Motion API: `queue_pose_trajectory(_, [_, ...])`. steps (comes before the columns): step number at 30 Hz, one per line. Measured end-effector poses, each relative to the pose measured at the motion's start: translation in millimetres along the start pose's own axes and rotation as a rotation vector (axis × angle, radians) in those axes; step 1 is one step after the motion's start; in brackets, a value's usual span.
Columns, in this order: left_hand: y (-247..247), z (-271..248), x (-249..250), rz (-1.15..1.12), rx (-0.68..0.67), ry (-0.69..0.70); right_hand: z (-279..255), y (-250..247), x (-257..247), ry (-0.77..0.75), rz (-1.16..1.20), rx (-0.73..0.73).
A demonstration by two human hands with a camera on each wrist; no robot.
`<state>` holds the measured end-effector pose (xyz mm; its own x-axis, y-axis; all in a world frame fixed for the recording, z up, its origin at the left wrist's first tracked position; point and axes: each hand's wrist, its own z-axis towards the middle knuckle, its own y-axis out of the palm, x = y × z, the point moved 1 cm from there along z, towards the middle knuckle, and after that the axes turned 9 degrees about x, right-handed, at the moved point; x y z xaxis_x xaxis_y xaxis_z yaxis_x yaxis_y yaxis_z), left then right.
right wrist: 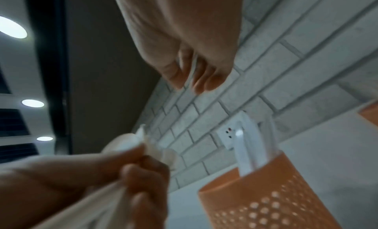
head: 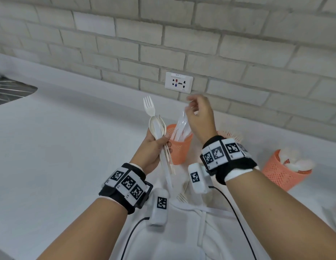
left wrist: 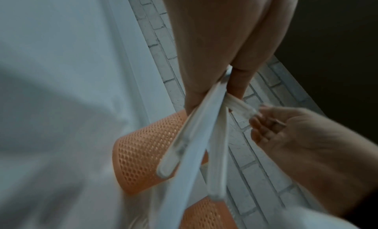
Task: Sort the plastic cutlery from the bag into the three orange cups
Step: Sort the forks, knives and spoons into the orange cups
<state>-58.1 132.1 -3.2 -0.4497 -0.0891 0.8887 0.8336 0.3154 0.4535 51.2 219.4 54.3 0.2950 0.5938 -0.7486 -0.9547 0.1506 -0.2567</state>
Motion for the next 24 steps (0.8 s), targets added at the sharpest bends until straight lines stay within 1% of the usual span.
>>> queue_pose_trajectory(3, [4, 1, 5, -0.04, -0.004, 0.003, -26, -4, -21, -0.011, 0.035, -0.397])
queue_pose_trajectory(4, [6, 1, 6, -0.045, -0.02, 0.013, -35, -3, -24, -0.013, -0.01, -0.495])
queue_pose_trajectory(5, [7, 1, 7, -0.049, -0.029, 0.019, -43, -3, -25, -0.019, -0.063, -0.541])
queue_pose_trajectory(8, [11, -3, 6, -0.081, -0.021, -0.01, -53, -5, -24, 0.023, -0.121, -0.501])
queue_pose_trajectory(14, [17, -4, -1, -0.029, -0.013, -0.12, -60, -7, -25, 0.041, -0.267, -0.514])
queue_pose_trajectory(17, [18, -5, -4, -0.016, -0.021, -0.107, -61, -8, -22, 0.03, -0.295, -0.513])
queue_pose_trajectory(22, [15, -6, -7, 0.013, -0.042, -0.036, -56, -11, -24, 0.101, -0.225, -0.515])
queue_pose_trajectory(24, [12, -6, -5, -0.013, -0.033, -0.017, -49, -14, -26, 0.123, -0.197, -0.507])
